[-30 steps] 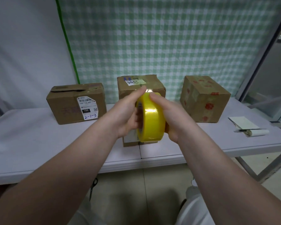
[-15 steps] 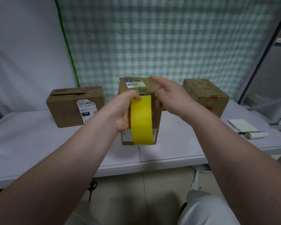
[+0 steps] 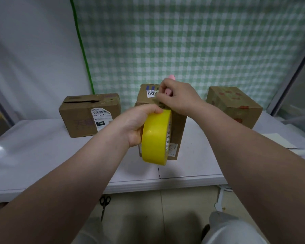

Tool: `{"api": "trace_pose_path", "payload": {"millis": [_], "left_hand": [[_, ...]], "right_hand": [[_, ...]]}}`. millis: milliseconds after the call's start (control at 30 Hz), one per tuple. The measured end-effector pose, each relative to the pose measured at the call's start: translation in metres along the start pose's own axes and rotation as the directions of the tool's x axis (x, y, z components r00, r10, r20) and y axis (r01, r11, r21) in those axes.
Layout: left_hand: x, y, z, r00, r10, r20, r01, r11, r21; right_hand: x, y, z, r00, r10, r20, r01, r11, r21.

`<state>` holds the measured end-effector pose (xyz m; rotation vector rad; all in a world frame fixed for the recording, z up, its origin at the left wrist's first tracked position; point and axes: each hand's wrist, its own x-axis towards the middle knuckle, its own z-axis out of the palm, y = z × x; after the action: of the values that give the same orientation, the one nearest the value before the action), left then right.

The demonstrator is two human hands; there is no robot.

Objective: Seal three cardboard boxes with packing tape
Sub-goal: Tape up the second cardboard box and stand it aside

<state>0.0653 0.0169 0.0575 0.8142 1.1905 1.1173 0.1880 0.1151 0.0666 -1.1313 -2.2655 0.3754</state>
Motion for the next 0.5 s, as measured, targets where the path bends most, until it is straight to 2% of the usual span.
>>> {"api": "trace_pose_path", "payload": {"millis": [167,400,500], "left_hand": [[0.006,0.000,0.004,0.999,0.035,-0.002,-0.035,0.998,0.047],[0.010,-0.006,0.001,0.998,-0.056,-0.041,0.059,0.996,0.073],[0.011,-0.006,0.002,0.996,-0.030,-0.080,0.038,0.994,0.107]], "right_hand": [[0.002,0.010,0.001,0.998,-0.056,0.018,0.056,0.998,-0.035],[0.007,0.013,0.004,0.998,-0.051,-0.028,0.051,0.999,0.001],[0.009,0.012,0.007,0.998,-0.052,-0.038,0.052,0.999,-0.001]]}}
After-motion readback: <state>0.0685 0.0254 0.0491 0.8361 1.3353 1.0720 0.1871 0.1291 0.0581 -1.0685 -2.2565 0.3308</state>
